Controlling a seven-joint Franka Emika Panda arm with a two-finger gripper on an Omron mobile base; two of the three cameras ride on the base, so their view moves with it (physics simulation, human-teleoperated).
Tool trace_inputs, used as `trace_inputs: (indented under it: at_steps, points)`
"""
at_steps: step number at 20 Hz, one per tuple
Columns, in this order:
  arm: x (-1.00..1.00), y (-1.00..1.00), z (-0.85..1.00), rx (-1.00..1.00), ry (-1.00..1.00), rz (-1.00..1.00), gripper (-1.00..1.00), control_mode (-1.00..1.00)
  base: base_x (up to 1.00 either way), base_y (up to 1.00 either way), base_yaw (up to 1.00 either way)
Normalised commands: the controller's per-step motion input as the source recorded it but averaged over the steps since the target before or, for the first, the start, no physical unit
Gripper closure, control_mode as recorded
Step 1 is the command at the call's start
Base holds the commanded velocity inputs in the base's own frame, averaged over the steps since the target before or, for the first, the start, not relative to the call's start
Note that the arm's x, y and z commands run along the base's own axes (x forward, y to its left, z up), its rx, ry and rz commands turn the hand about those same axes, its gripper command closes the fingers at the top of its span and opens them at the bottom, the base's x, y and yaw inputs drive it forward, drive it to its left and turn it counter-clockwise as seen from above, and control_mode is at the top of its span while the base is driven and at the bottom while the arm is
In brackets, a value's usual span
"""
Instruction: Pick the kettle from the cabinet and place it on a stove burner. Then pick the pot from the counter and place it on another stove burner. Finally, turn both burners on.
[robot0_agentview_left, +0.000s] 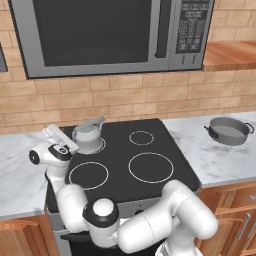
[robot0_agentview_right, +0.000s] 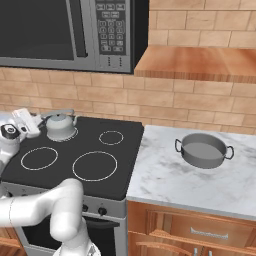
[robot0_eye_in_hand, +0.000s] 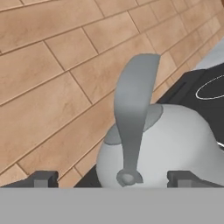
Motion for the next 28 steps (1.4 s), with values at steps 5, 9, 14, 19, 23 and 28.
trace_inputs:
  at_steps: [5, 9, 14, 19, 23, 28]
  points:
    - [-0.41, 0.06, 0.14, 0.02, 0.04, 0.00, -1.00, -1.00, 0.00, 0.00, 0.00]
    - [-0.60, 0.02, 0.15, 0.02, 0.04, 0.00, -1.00, -1.00, 0.00, 0.00, 0.00]
    - [-0.58, 0.00, 0.20, 0.09, 0.05, 0.00, -1.00, -1.00, 0.00, 0.00, 0.00]
    - [-0.29, -0.23, 0.14, 0.04, 0.03, 0.00, -1.00, -1.00, 0.00, 0.00, 0.00]
    - [-0.20, -0.30, 0.17, 0.02, 0.03, 0.00, -1.00, -1.00, 0.00, 0.00, 0.00]
    - [-0.39, -0.19, 0.22, 0.03, 0.01, 0.00, -1.00, -1.00, 0.00, 0.00, 0.00]
